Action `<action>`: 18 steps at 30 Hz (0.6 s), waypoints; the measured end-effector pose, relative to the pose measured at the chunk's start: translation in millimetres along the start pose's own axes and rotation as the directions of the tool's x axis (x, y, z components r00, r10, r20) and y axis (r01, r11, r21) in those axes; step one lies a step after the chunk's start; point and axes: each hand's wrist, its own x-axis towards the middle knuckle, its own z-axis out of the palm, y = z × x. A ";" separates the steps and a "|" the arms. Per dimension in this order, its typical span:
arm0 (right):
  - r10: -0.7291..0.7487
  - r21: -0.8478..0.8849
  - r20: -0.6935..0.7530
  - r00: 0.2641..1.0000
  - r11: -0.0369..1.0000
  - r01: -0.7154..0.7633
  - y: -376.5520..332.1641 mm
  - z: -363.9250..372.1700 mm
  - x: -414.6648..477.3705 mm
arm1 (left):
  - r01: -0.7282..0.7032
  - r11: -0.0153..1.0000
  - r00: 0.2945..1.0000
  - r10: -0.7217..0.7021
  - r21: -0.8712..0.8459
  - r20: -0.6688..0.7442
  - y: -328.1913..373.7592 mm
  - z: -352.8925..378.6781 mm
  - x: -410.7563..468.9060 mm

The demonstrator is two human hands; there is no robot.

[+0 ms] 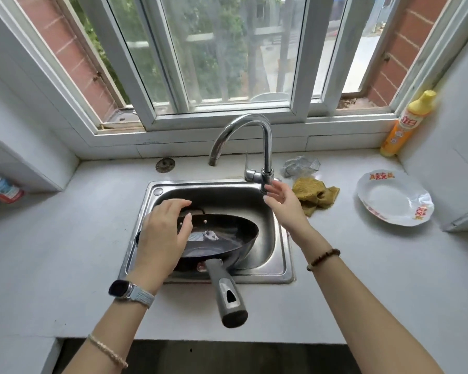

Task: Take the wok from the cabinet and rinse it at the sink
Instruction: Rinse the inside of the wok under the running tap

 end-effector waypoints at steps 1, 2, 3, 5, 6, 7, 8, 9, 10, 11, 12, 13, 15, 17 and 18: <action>0.003 -0.003 0.015 1.000 1.000 -0.002 1.3 -0.2 10.7 | 0.016 1.000 1.000 -0.016 0.010 0.002 1.3 1.9 2.1; 0.003 -0.005 0.029 1.000 1.000 -0.003 2.4 -0.5 20.7 | 0.032 0.999 0.999 -0.032 0.020 0.002 2.3 3.3 4.0; 0.009 -0.009 0.046 0.999 1.000 -0.008 4.2 -0.3 30.8 | 0.048 0.998 0.999 -0.048 0.031 0.004 3.1 4.5 5.6; 0.027 -0.024 0.081 0.996 0.999 -0.025 8.1 0.6 50.0 | 0.083 0.995 0.996 -0.083 0.056 0.007 4.8 6.1 8.2; 0.032 -0.040 0.094 0.995 0.999 -0.028 9.4 2.0 58.8 | 0.099 0.993 0.995 -0.100 0.068 0.008 5.4 6.3 9.2; 0.031 -0.057 0.104 0.994 0.998 -0.026 11.2 3.9 68.4 | 0.111 0.991 0.994 -0.112 0.081 0.008 5.7 6.3 10.1; 0.030 -0.074 0.114 0.993 0.997 -0.022 12.4 6.5 77.7 | 0.117 0.989 0.993 -0.119 0.093 0.009 5.9 5.7 11.0; 0.029 -0.086 0.123 0.992 0.996 -0.019 13.5 9.8 86.5 | 0.123 0.987 0.992 -0.125 0.103 0.012 6.4 5.0 11.5; 0.032 -0.107 0.133 0.991 0.994 -0.017 12.9 13.3 93.4 | 0.127 0.986 0.992 -0.129 0.111 0.013 7.1 4.0 11.5; 0.036 -0.133 0.149 0.988 0.991 -0.017 12.1 17.5 100.4 | 0.132 0.984 0.991 -0.134 0.118 0.012 7.5 3.7 11.7; 0.041 -0.166 0.171 0.984 0.986 -0.012 9.9 21.5 106.7 | 0.138 0.983 0.990 -0.140 0.123 0.010 7.5 3.8 12.4; 0.037 -0.194 0.189 0.981 0.981 0.000 8.1 25.8 112.9 | 0.145 0.981 0.989 -0.147 0.127 0.008 7.5 3.9 12.8; 0.012 -0.240 0.208 0.978 0.970 0.040 3.8 34.4 124.1 | 0.158 0.978 0.987 -0.161 0.140 0.011 6.0 4.3 14.0; -0.001 -0.258 0.211 0.977 0.965 0.057 -0.2 40.7 135.1 | 0.170 0.974 0.985 -0.174 0.147 0.015 3.4 5.3 16.6; -0.001 -0.257 0.206 0.979 0.965 0.055 -1.8 43.2 140.6 | 0.176 0.973 0.983 -0.181 0.149 0.015 2.1 6.0 17.9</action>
